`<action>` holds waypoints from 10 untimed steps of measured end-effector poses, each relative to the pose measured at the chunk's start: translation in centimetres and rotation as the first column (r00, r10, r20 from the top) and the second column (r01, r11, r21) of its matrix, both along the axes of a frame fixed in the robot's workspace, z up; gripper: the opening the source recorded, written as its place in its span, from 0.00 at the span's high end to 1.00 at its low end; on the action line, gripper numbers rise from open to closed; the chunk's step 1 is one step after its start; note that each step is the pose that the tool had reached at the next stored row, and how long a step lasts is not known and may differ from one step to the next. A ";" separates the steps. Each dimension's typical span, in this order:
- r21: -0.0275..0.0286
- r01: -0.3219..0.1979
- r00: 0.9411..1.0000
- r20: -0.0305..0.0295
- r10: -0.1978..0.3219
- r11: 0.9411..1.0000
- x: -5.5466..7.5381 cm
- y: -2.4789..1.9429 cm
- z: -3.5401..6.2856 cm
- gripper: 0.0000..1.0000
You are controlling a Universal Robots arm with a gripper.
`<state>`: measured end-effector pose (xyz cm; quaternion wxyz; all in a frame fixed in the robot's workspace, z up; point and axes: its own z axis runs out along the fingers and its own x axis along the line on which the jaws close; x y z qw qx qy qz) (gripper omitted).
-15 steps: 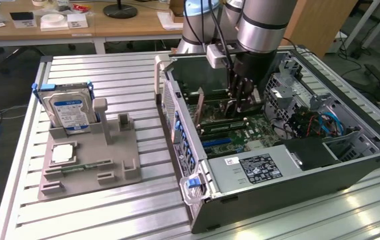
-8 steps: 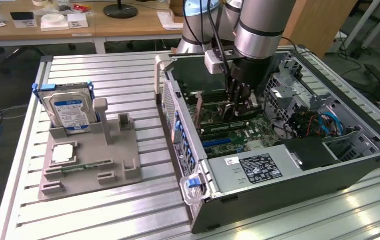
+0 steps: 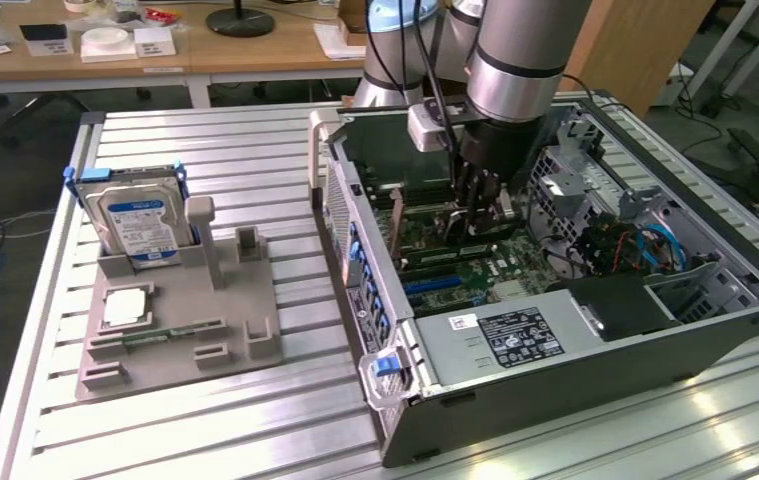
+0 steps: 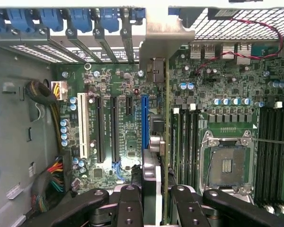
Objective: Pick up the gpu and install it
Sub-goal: 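Insert the gpu into the slot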
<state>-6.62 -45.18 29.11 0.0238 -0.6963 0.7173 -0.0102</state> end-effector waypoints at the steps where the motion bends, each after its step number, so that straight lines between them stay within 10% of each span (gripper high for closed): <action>1: 0.000 0.000 1.000 0.004 0.000 1.000 0.0 0.00 -0.04 0.72; 10: 0.001 0.000 1.000 0.011 0.000 1.000 -0.1 -0.40 -0.60 0.72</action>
